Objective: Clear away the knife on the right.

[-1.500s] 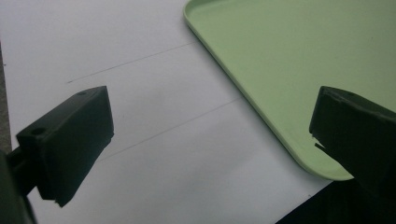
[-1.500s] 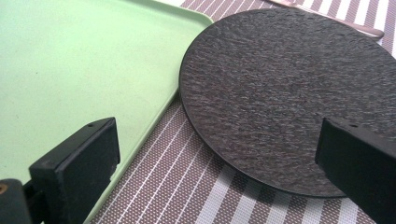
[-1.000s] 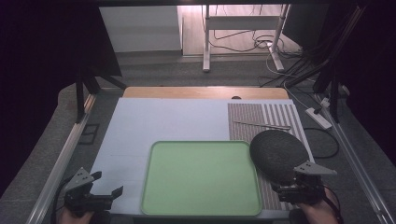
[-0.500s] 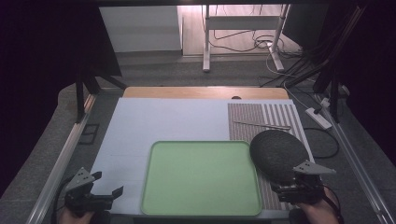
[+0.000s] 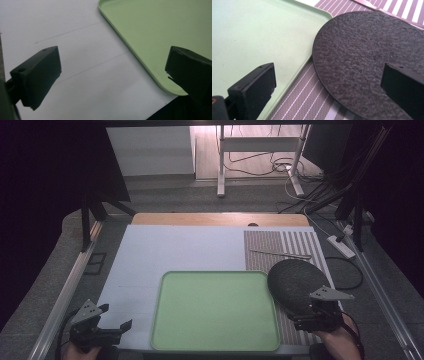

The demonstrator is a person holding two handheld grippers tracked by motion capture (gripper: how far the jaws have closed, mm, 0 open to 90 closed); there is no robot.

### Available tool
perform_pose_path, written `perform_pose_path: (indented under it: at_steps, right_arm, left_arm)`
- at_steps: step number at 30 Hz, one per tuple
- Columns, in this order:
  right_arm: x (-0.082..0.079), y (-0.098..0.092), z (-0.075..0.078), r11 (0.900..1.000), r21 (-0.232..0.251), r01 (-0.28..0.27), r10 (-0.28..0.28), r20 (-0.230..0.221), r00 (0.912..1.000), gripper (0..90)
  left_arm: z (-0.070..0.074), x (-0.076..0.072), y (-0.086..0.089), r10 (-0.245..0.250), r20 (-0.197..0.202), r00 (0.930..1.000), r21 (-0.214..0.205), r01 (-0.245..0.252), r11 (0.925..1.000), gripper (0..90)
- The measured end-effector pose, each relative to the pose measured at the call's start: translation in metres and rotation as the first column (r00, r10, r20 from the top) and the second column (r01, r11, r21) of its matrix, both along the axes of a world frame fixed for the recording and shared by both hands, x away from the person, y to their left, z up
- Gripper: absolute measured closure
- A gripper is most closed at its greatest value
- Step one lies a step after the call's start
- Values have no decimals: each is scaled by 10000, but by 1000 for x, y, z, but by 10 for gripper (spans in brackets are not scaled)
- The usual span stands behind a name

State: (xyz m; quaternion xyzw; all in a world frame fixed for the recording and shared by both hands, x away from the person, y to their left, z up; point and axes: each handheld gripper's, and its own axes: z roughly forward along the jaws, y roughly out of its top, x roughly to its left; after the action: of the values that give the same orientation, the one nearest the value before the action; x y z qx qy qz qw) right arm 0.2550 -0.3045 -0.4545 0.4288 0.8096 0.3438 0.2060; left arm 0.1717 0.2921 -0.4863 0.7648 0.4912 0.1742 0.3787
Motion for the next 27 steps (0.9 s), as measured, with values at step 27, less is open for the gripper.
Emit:
perform_pose_path:
  at_steps: [27]
  right_arm:
    - [70,9,-10,9973,643,-366,388,-332,9987,5]
  left_arm:
    - [0,1,-1,17,-62,10000,91,-17,10000,14]
